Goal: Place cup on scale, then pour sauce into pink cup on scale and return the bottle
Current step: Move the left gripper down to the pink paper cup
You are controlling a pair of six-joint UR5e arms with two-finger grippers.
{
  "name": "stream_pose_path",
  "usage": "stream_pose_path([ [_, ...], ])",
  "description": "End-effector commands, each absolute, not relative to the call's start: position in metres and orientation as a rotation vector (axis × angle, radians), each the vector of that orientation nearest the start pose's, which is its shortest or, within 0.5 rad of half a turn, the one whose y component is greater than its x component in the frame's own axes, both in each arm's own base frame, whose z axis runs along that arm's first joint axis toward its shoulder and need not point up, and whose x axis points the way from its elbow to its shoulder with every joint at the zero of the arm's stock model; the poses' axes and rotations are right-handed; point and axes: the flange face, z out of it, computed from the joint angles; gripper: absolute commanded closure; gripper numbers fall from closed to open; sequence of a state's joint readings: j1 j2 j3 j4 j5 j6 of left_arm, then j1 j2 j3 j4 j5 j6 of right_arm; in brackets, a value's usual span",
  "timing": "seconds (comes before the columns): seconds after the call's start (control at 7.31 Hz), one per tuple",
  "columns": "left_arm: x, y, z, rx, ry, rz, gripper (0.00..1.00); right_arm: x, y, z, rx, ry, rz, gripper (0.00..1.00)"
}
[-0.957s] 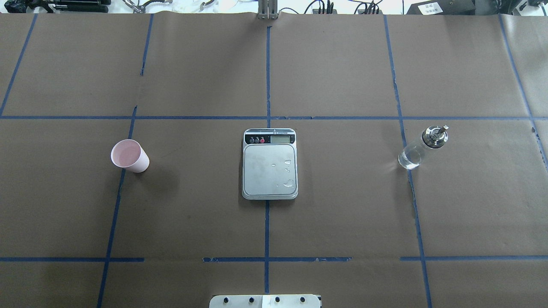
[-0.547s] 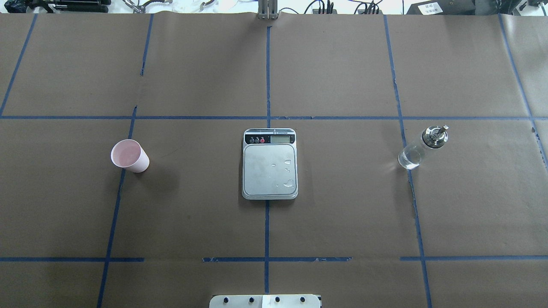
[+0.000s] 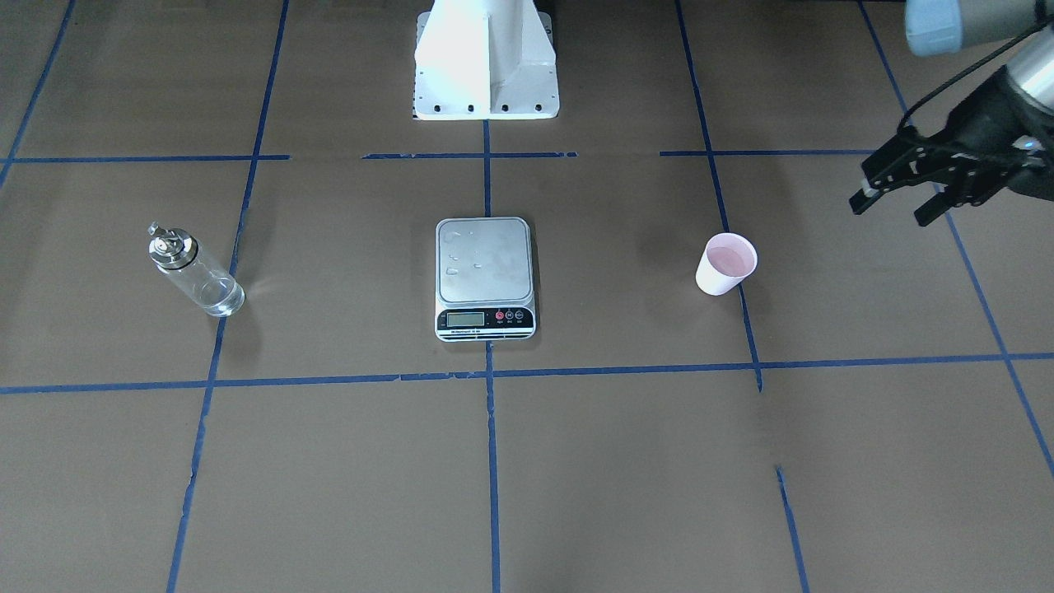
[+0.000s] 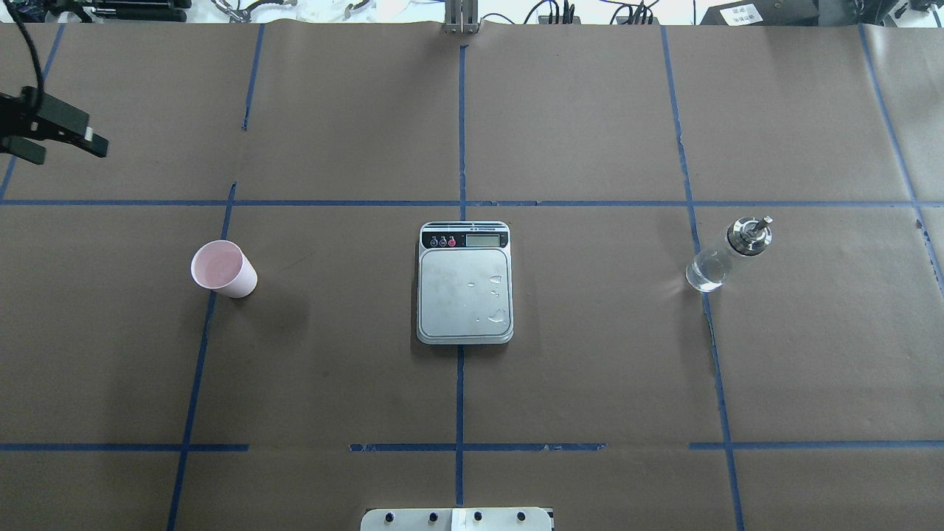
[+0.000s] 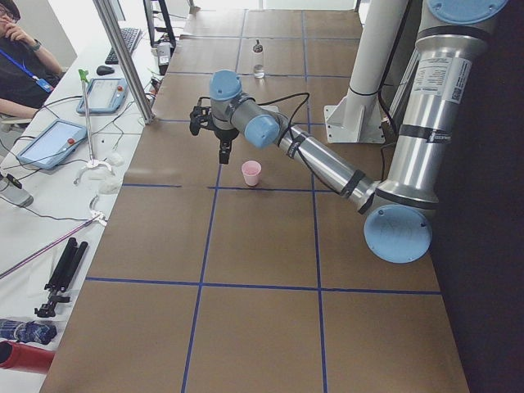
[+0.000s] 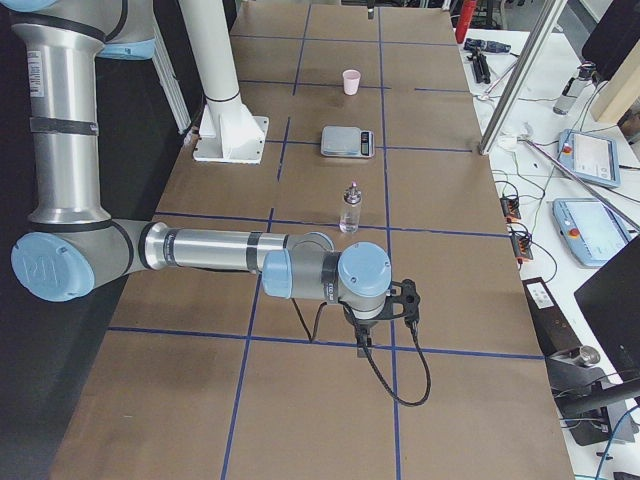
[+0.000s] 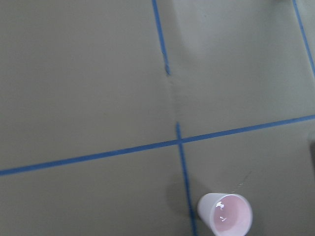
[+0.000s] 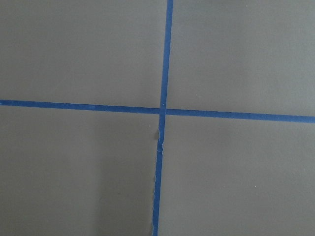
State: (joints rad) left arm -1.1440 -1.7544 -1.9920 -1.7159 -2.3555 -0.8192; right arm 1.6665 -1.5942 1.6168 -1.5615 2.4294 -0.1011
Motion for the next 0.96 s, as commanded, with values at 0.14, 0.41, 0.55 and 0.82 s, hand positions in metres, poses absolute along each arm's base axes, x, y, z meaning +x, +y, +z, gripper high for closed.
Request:
stream_pose_path([
  [0.14, 0.198, -0.494, 0.359, 0.128, 0.932, -0.157, 0.0, 0.102, -0.461, 0.653, 0.134, -0.828, -0.035, 0.0],
  [0.41, 0.226, -0.483, 0.38, 0.133, 0.886, -0.173, 0.0, 0.097, -0.464, 0.648, 0.143, -0.827, -0.037, 0.0],
  [0.55, 0.269, -0.469, 0.392, 0.104, 0.869, -0.197, 0.0, 0.097, -0.464, 0.647, 0.144, -0.831, -0.036, 0.0],
  [0.82, 0.307, -0.455, 0.403, 0.066, 0.846, -0.229, 0.0, 0.091, -0.478, 0.636, 0.157, -0.823, -0.061, 0.0],
])
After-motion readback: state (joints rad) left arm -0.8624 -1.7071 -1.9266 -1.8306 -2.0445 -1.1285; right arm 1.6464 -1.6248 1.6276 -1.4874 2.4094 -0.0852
